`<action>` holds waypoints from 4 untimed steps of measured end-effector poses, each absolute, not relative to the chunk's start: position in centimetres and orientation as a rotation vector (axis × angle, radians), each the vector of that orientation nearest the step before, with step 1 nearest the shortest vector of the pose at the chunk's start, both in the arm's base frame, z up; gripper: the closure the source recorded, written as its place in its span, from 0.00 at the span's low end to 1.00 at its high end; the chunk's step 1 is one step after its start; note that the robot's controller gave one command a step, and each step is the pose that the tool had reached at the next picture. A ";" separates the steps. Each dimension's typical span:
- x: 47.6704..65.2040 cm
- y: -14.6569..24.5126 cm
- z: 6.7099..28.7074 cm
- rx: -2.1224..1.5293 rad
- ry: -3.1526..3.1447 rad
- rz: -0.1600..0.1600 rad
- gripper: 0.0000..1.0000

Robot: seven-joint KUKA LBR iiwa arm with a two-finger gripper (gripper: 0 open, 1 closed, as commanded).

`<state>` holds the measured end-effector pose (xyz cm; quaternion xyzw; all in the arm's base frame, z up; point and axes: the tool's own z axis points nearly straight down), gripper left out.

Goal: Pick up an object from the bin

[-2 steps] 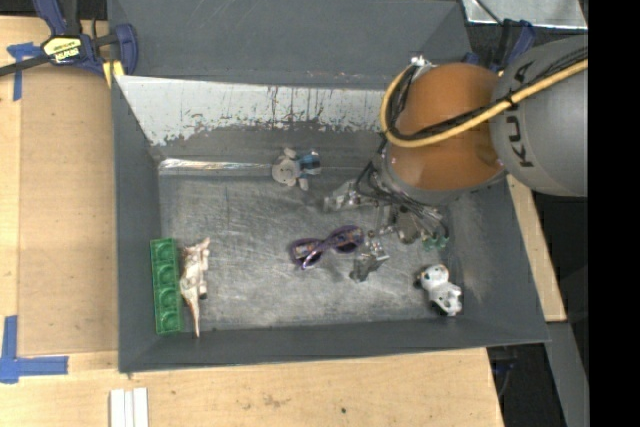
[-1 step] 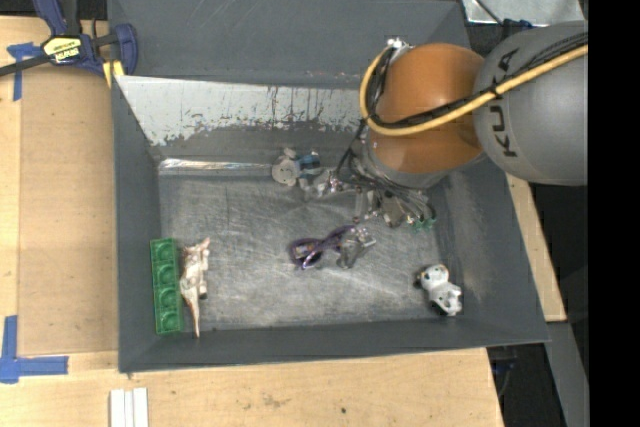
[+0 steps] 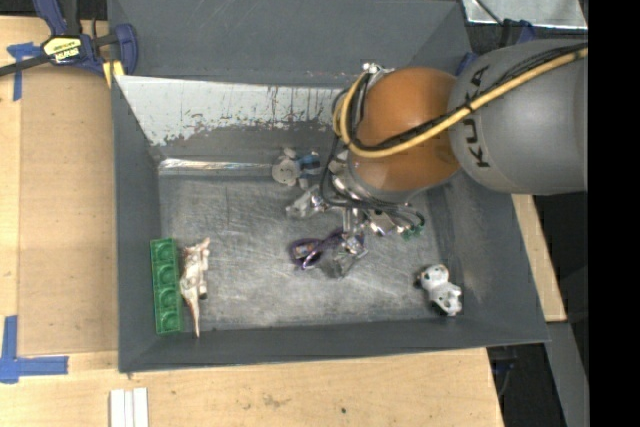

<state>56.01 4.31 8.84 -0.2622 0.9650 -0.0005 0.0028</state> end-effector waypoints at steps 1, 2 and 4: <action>57.8 4.6 7.6 -1.048 2.942 0.000 1.00; 57.8 4.6 7.6 -1.048 2.942 0.000 1.00; 57.5 4.5 9.4 -1.052 2.959 0.002 1.00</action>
Offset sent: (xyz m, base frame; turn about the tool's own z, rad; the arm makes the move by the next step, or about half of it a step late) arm 0.0000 0.0000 0.0000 0.0000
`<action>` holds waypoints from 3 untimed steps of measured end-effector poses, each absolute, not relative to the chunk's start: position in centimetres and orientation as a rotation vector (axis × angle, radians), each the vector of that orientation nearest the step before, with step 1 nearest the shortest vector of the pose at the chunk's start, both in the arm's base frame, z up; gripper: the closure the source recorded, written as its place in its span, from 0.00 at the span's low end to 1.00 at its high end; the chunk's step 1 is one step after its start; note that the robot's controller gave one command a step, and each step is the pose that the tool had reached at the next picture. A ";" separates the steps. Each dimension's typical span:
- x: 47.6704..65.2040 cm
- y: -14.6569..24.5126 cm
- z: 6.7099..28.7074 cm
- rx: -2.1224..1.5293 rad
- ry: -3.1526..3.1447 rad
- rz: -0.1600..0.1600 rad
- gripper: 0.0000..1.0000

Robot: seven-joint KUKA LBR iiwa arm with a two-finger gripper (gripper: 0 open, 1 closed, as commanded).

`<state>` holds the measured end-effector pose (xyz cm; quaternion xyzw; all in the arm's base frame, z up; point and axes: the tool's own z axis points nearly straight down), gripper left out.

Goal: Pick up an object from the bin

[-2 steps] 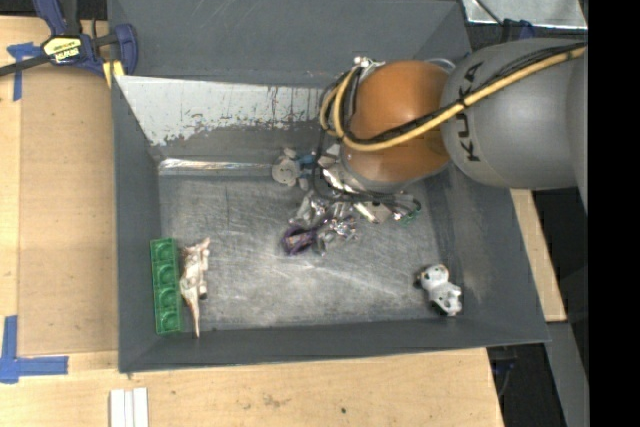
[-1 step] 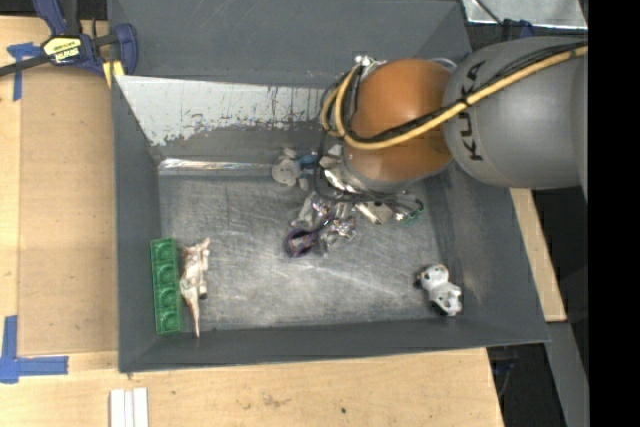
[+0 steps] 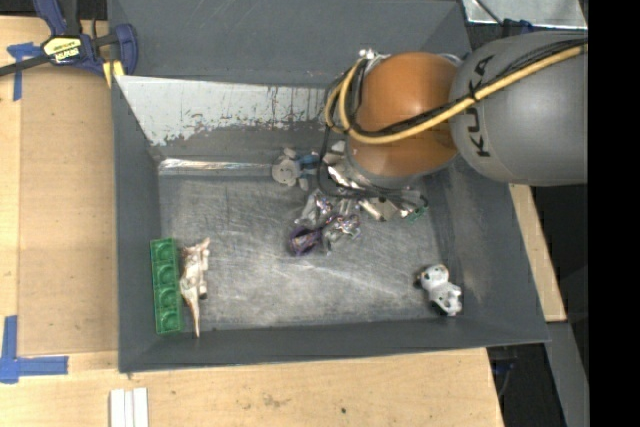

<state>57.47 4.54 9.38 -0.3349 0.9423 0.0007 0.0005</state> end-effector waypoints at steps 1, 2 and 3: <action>57.6 4.5 10.8 -1.050 2.957 0.000 1.00; 57.6 4.5 11.7 -1.048 2.956 -0.001 1.00; 57.6 4.5 12.5 -1.049 2.956 -0.001 1.00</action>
Offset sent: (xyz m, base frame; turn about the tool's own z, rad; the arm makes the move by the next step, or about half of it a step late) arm 0.0002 0.0000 0.0425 0.0000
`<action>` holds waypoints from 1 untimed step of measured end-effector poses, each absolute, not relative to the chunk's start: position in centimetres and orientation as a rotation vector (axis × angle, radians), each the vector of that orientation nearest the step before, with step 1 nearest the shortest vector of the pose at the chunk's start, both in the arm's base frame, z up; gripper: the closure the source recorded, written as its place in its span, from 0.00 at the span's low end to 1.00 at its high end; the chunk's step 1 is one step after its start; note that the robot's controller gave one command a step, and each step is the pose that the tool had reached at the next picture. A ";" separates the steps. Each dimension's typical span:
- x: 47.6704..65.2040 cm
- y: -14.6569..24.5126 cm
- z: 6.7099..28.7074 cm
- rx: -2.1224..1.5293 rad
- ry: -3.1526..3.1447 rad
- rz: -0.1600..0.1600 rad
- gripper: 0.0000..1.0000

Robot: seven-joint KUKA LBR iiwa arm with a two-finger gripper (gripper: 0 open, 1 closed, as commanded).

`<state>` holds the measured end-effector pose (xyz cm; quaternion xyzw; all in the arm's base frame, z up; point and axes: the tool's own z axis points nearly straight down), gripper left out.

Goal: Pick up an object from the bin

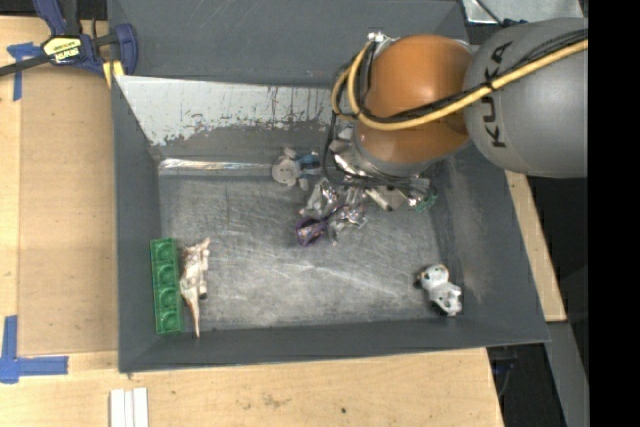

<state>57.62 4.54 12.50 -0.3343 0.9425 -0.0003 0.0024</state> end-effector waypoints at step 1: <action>57.7 4.6 13.1 -1.046 2.957 -0.001 1.00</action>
Offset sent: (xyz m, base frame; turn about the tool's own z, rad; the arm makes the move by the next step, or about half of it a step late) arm 0.0000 0.0000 0.0553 0.0000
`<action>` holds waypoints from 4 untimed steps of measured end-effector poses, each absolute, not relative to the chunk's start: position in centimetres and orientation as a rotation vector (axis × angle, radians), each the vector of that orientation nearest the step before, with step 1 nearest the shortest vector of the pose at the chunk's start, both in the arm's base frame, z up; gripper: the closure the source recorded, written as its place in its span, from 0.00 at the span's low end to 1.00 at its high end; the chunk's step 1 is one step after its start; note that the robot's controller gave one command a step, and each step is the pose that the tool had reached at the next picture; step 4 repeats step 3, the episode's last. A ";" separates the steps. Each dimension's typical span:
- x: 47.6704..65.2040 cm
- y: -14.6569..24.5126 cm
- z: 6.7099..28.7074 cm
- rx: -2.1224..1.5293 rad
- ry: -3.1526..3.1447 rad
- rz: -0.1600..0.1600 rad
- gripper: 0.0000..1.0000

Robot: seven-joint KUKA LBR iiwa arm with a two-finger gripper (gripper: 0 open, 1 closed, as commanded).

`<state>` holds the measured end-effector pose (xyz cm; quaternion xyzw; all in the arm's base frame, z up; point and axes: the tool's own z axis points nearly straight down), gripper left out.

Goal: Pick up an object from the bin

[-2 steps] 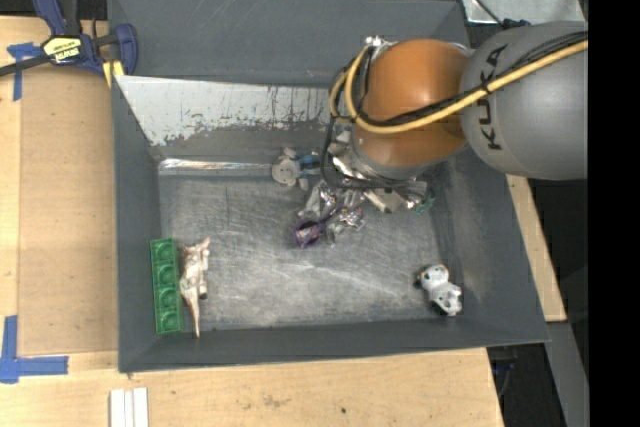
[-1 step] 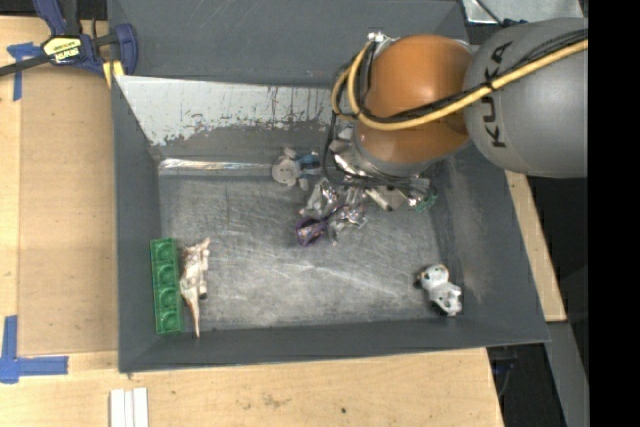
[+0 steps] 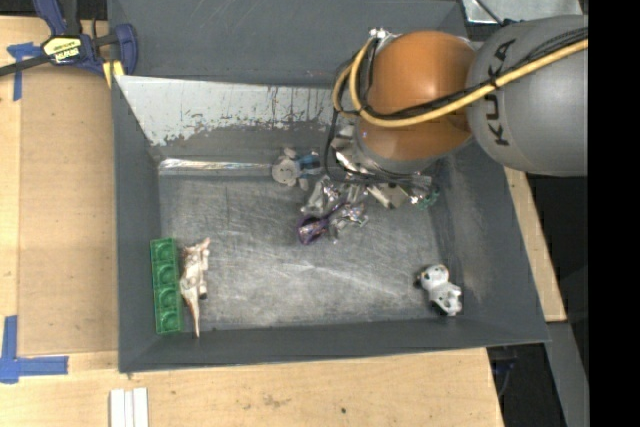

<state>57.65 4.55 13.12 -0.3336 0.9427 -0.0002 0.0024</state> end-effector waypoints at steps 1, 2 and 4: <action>57.6 4.6 14.1 -1.048 2.962 0.002 1.00; 57.6 4.6 15.4 -1.045 2.959 0.000 1.00; 57.7 4.6 16.2 -1.044 2.959 0.000 1.00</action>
Offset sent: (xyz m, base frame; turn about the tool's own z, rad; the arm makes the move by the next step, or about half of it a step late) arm -0.0001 0.0000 0.0344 0.0000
